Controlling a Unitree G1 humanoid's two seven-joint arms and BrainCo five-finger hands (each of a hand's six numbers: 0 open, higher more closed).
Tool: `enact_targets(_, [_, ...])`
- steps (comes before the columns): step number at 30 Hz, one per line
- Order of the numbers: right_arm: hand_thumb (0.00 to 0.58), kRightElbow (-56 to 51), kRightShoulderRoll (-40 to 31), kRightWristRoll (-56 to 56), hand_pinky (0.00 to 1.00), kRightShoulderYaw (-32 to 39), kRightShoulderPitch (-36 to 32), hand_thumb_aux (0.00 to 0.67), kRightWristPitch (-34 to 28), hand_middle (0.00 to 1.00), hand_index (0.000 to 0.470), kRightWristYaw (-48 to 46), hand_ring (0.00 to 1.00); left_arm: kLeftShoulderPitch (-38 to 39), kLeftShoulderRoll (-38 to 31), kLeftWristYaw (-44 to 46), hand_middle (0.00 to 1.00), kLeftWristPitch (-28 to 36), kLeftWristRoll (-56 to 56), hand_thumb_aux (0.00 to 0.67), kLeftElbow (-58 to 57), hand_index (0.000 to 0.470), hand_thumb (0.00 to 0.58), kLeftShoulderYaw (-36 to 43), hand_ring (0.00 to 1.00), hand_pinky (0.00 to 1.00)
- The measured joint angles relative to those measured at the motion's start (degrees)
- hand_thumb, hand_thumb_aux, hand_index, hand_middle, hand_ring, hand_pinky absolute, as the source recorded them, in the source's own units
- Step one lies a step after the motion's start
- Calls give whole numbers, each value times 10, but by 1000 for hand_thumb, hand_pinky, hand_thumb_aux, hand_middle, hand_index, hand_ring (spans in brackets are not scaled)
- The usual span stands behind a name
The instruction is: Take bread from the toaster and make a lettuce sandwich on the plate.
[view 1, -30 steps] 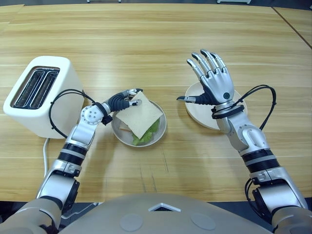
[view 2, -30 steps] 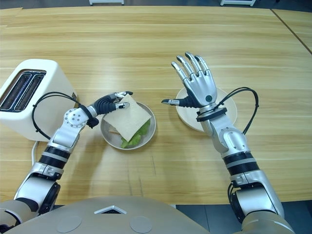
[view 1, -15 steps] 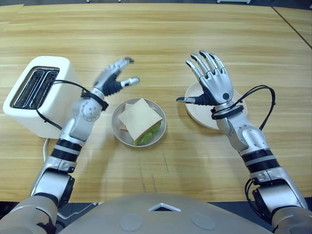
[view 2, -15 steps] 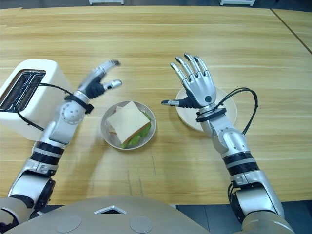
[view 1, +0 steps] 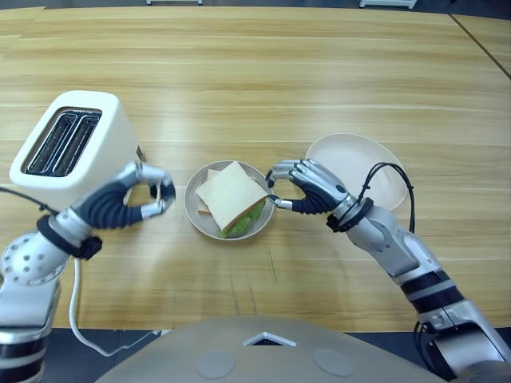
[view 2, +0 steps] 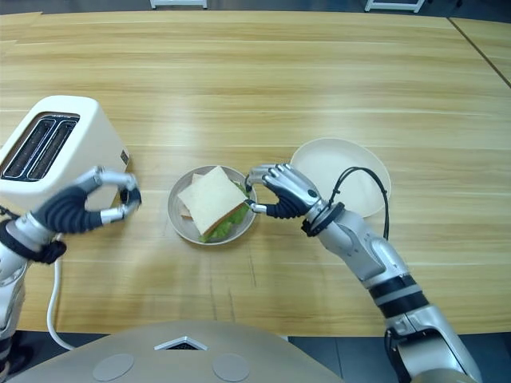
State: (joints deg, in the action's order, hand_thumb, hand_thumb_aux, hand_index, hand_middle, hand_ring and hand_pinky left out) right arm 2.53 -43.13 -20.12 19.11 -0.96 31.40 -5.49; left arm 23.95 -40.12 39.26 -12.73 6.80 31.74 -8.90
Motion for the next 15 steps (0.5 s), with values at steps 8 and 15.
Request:
enact_targets(8, [580, 95, -49, 198, 1000, 7, 76, 670, -27, 1000, 470, -228, 1000, 50, -38, 110, 1000, -30, -22, 670, -102, 470, 580, 97, 1000, 1000])
enact_targets(15, [580, 34, -31, 109, 1000, 73, 74, 670, -65, 1000, 470, -321, 1000, -32, -2, 93, 1000, -39, -100, 670, -212, 470, 580, 189, 1000, 1000])
